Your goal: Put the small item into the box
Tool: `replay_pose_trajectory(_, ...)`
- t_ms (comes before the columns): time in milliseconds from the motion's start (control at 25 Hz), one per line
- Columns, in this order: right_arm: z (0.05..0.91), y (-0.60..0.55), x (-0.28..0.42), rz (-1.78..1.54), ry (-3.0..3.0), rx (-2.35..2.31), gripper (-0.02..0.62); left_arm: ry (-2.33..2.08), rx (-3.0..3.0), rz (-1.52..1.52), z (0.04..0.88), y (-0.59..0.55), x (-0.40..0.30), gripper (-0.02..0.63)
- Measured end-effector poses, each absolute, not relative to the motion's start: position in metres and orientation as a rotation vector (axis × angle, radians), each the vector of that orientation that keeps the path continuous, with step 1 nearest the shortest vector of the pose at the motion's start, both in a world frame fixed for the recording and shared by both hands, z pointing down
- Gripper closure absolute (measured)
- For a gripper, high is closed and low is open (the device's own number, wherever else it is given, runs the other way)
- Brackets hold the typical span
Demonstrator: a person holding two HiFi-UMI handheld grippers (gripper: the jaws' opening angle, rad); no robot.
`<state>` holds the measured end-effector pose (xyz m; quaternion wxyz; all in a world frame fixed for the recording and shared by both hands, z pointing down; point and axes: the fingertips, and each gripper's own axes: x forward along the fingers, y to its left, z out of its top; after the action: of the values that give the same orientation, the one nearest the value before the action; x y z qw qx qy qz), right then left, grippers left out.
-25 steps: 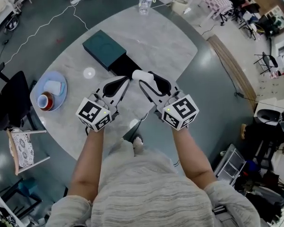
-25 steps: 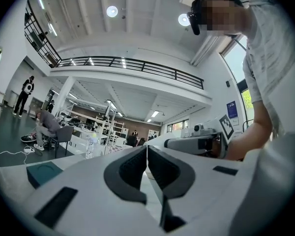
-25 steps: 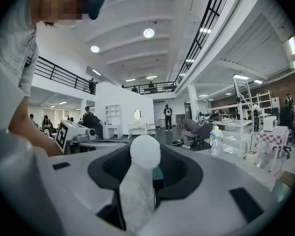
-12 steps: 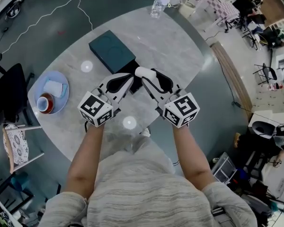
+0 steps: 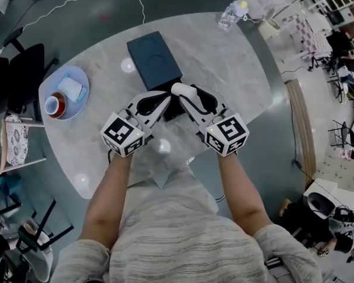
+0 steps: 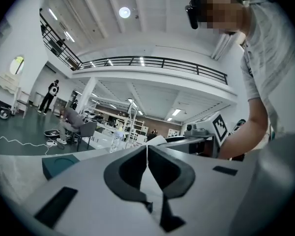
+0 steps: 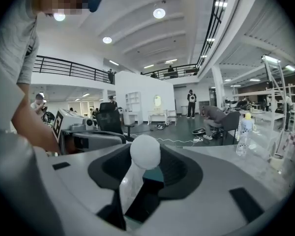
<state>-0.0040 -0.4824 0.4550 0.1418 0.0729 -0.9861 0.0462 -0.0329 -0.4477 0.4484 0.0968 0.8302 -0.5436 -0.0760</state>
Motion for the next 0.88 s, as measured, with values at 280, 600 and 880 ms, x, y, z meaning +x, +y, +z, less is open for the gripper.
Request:
replay_pose_trajectory(280,0.497,-0.5,-0.019,0.087,-2.768,-0.007,0.408,-1.847,2.272,-0.207,0.476,-0.466,-0.049,0.583)
replay_pose_trajectory(600,0.548,-0.511,-0.03,0.064,-2.673,-0.074,0.408,-1.977,2.142,-0.215,0.511,-0.473,-0.062,0.583)
replay_pose_trajectory(880,0.584,-0.512,-0.037,0.022,-2.575,-0.105,0.407,-2.03,2.131,-0.2,0.522,-0.474,-0.074,0.583)
